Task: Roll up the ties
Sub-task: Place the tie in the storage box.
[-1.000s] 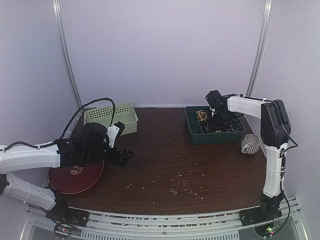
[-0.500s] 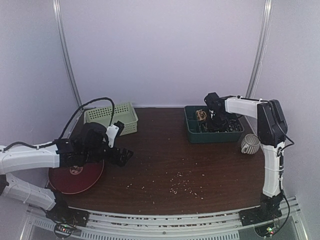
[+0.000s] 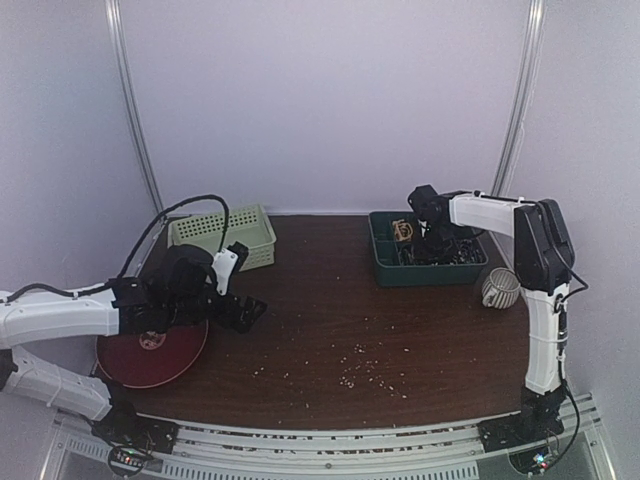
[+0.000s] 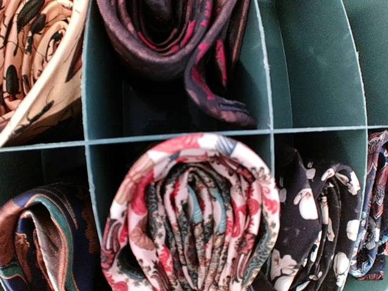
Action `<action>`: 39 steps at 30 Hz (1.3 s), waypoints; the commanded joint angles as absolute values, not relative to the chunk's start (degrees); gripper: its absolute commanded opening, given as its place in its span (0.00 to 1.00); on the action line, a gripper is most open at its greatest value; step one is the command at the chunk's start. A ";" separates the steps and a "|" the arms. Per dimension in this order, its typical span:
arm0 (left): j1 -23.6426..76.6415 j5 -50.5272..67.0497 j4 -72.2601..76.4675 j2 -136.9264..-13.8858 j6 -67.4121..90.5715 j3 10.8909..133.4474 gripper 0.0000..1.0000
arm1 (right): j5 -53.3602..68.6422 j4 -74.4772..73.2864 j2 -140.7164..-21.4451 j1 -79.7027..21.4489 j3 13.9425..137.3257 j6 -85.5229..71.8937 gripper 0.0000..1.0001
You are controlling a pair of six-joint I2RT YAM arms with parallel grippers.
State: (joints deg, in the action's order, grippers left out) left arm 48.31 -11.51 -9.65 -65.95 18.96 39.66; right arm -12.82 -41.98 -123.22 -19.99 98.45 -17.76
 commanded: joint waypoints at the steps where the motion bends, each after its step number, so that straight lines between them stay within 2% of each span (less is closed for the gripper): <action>1: 47.96 -11.77 -9.05 -64.65 18.76 39.25 0.98 | -11.68 -47.10 -123.42 -21.29 95.00 -16.45 0.31; 12: 47.91 -12.12 -9.14 -63.97 18.81 39.03 0.98 | -10.25 -44.27 -121.88 -21.36 97.48 -15.47 0.52; 22: 47.91 -12.06 -9.05 -64.42 18.72 39.37 0.98 | -11.68 -45.49 -121.37 -21.36 98.09 -16.10 0.50; 39: 47.96 -12.13 -8.96 -64.52 18.54 39.55 0.98 | -11.42 -44.49 -119.53 -21.36 97.73 -16.07 0.54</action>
